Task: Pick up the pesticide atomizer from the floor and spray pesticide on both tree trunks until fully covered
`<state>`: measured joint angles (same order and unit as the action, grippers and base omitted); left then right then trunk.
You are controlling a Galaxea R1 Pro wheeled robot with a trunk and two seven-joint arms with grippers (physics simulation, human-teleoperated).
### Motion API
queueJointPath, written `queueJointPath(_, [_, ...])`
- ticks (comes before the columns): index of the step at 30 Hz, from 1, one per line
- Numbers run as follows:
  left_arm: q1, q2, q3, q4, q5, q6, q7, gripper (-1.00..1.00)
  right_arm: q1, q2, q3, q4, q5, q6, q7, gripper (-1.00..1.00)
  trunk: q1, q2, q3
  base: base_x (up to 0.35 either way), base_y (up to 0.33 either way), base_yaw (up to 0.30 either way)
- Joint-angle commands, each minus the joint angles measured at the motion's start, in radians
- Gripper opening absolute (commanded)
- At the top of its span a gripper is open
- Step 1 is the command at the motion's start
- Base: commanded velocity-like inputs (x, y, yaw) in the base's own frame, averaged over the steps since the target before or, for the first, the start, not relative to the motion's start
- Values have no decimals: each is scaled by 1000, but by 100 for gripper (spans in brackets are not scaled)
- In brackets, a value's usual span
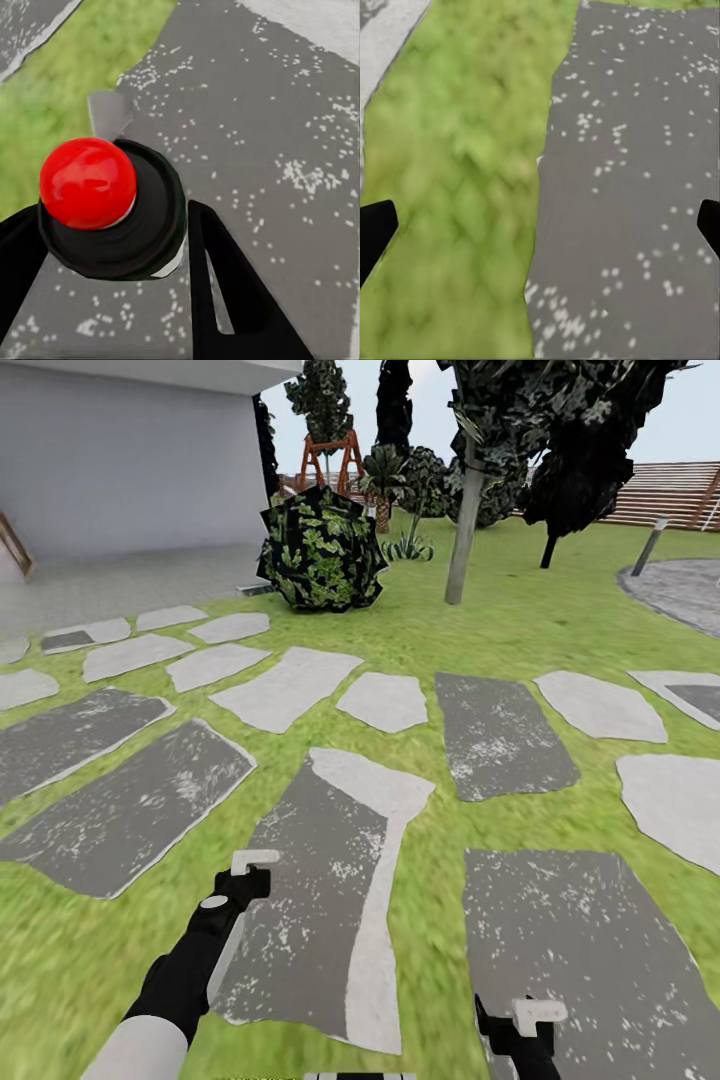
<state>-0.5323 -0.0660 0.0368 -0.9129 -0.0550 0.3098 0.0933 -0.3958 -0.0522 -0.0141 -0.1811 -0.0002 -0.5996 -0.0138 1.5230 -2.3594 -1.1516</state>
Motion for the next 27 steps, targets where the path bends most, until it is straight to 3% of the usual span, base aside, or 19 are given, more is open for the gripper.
queueJointPath(1, [0,0,0,0,0,0,0,-100,0,0,0,0,0,0,0,100,-4,7,3,0,0,273])
queueJointPath(4, [0,0,0,0,0,0,0,-100,0,0,0,1,0,0,0,100,-15,28,13,0,0,274])
queueJointPath(19, [1,0,0,-1,1,0,-1,-100,0,-1,0,0,0,0,2,100,-15,28,24,0,2,125])
queueJointPath(27, [0,-3,0,-1,1,0,-1,-100,0,-1,0,0,0,0,2,100,-15,28,33,0,241,207])
